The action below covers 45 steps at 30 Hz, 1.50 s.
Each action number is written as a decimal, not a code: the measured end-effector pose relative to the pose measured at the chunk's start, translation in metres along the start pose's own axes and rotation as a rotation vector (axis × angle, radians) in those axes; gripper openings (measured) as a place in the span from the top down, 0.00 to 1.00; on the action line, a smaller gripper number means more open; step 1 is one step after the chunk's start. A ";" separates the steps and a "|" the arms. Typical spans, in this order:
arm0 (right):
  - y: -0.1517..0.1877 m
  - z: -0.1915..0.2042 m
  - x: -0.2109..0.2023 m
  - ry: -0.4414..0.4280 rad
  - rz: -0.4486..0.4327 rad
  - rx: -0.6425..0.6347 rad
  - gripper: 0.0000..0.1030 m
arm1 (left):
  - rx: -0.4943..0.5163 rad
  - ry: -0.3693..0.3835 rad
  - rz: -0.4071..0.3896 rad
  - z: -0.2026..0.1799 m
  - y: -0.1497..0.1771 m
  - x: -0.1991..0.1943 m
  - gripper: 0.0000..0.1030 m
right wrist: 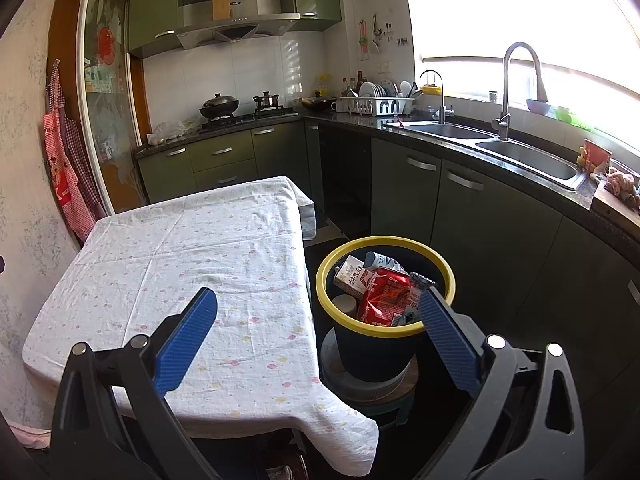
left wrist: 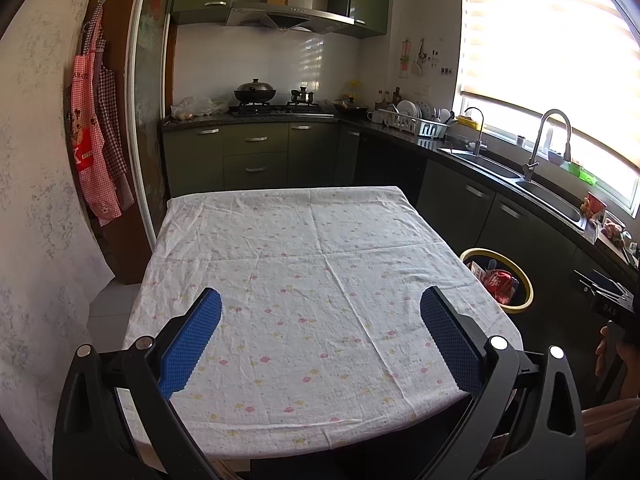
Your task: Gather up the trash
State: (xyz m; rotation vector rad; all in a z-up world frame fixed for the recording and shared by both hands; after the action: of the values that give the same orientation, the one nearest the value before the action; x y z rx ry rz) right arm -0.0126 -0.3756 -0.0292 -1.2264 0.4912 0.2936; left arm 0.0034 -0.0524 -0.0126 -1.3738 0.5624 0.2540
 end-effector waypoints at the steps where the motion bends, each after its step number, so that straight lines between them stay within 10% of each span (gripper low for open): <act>1: 0.000 0.000 0.000 0.000 0.000 0.000 0.07 | 0.001 0.000 0.001 0.000 0.000 0.000 0.05; 45: 0.002 0.003 0.000 0.000 0.007 0.003 0.07 | 0.015 0.022 0.023 -0.004 0.006 0.008 0.05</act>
State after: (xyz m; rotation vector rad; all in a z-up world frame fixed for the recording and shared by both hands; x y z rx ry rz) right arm -0.0126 -0.3725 -0.0304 -1.2218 0.4962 0.2987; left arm 0.0062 -0.0564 -0.0224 -1.3578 0.5970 0.2531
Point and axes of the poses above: each gripper's, at about its wrist camera, not at the fingertips, and x roughly the way its jaws point, z to its left, y to its underside, the point moved 4 cm from there along x, roughly the way its jaws point, and after that the axes turned 11 degrees about x, right-handed, at the moved point
